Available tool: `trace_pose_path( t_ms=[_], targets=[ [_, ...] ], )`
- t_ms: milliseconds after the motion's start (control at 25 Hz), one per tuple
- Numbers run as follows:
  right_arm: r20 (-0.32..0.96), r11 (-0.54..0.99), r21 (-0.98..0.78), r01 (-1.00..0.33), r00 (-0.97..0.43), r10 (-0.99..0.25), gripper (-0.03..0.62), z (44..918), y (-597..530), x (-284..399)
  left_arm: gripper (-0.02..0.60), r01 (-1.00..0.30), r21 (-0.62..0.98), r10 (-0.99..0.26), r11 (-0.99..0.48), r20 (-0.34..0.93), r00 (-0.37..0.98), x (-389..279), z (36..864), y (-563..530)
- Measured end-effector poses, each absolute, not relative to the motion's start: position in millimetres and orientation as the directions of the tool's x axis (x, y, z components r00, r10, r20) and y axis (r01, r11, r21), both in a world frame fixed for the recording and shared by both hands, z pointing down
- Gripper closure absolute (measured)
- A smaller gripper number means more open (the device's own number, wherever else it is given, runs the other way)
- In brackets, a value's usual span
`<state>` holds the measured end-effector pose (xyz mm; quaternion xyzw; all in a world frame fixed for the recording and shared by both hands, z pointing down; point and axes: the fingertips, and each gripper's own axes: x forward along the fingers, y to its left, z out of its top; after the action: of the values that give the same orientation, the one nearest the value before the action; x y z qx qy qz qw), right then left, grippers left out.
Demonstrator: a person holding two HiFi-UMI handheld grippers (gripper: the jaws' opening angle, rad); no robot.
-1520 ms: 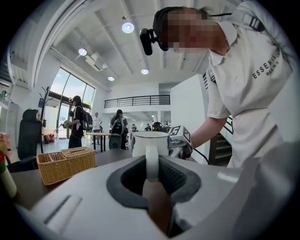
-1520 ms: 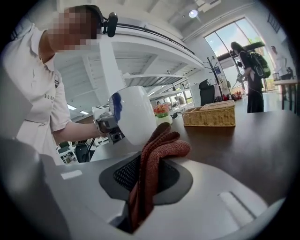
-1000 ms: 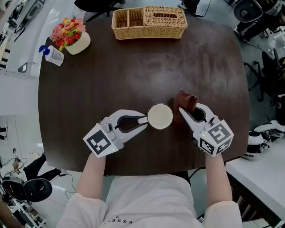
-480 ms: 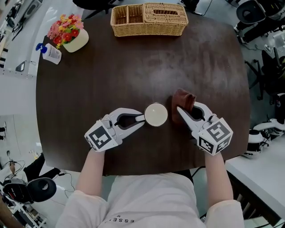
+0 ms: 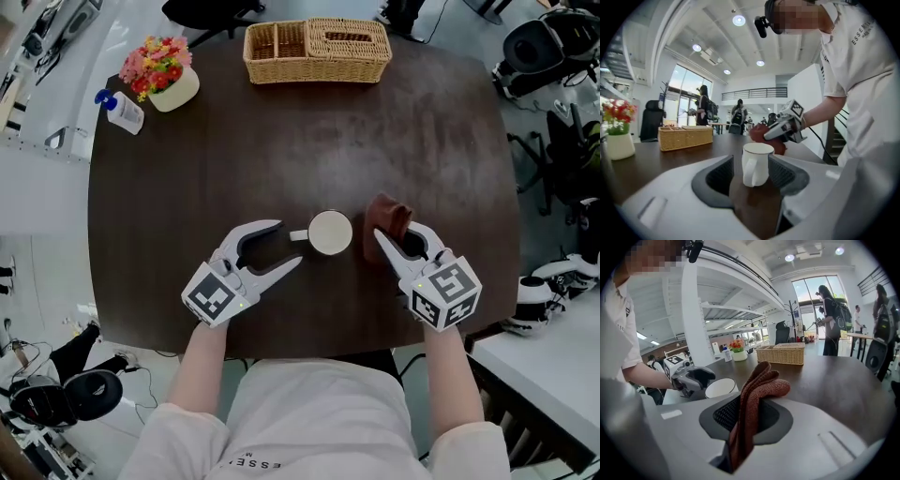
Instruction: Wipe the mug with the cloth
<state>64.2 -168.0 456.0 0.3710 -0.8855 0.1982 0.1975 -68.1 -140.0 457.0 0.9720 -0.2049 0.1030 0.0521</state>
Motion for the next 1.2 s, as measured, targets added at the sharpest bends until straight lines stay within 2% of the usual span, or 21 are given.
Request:
trace_pose_path(
  t_ms=[80, 200, 240, 440, 720, 920, 1200],
  targets=[
    [0.495, 0.606, -0.164, -0.778, -0.597, -0.631, 0.507, 449, -160, 70, 0.382, -0.52, 0.029, -0.504, -0.854, 0.205, 0.839, -81, 437, -144],
    [0.468, 0.567, -0.127, -0.814, -0.553, -0.689, 0.508, 433, -142, 73, 0.552, -0.645, 0.006, -0.635, -0.764, 0.164, 0.755, -96, 398, -142],
    [0.457, 0.566, -0.122, -0.816, -0.552, -0.697, 0.508, 426, -134, 74, 0.577, -0.657, -0.005, -0.651, -0.754, 0.149, 0.745, -96, 386, -136],
    [0.384, 0.605, -0.086, -0.791, -0.587, -0.713, 0.507, 382, -83, 70, 0.578, -0.675, -0.098, -0.682, -0.731, 0.133, 0.719, -84, 328, -87],
    [0.309, 0.623, -0.047, -0.781, -0.604, -0.734, 0.507, 331, 11, 84, 0.578, -0.769, -0.083, -0.773, -0.634, 0.061, 0.631, -75, 252, 6],
    [0.263, 0.636, -0.011, -0.772, -0.616, -0.743, 0.507, 307, 76, 100, 0.578, -0.824, -0.027, -0.823, -0.566, 0.076, 0.563, -71, 240, 81],
    [0.249, 0.625, 0.006, -0.781, -0.604, -0.757, 0.508, 293, 146, 108, 0.578, -0.82, 0.029, -0.817, -0.571, 0.079, 0.571, -63, 234, 159]
  ],
)
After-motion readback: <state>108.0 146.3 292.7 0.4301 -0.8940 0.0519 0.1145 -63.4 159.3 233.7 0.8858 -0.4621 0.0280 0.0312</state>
